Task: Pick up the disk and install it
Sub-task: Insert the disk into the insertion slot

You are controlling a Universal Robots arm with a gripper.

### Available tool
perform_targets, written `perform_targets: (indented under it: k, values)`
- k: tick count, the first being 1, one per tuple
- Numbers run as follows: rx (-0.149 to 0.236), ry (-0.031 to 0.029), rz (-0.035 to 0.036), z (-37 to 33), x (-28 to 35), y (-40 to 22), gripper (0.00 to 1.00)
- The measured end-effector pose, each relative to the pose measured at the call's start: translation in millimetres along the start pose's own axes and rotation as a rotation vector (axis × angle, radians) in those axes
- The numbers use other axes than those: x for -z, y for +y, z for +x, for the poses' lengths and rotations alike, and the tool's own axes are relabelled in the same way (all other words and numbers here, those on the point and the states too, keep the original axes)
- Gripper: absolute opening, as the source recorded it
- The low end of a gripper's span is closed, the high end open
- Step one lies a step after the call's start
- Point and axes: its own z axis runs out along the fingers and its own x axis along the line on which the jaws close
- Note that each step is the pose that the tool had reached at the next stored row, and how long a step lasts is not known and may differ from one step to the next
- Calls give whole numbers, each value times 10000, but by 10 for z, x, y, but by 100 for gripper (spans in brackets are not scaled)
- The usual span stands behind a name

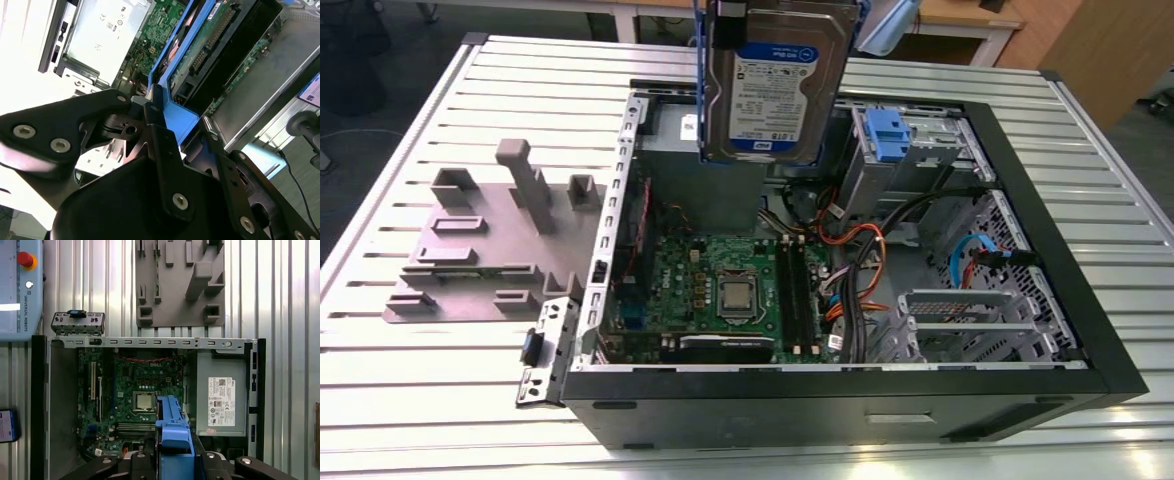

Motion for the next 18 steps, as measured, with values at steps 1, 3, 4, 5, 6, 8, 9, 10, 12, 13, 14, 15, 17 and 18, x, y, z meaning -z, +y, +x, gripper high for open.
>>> perform_targets:
  k: [1, 3, 4, 5, 6, 8, 9, 10, 12, 13, 14, 15, 17, 18]
  values:
    - [0, 0, 0, 0, 0, -11, 36]
    - [0, 0, 0, 0, 0, -27, 36]
    - [0, 1, 0, 0, 0, -34, 36]
    - [0, 0, 0, 0, 0, -39, 36]
    - [0, 0, 0, 0, 0, -40, 36]
    - [0, 1, 0, 0, 0, -44, 36]
    - [0, 0, 0, 0, 0, -44, 36]
    - [0, 0, 0, 0, 0, -44, 36]
    - [0, 0, 1, 1, 0, -44, 36]
    - [1, 0, 0, 4, 0, -45, 36]
    - [2, 0, 0, 10, 0, -45, 36]
    - [1, 0, 0, 16, 0, -45, 36]
    - [1, 1, 0, 31, 0, -45, 36]
    - [0, 0, 0, 39, -1, -45, 36]
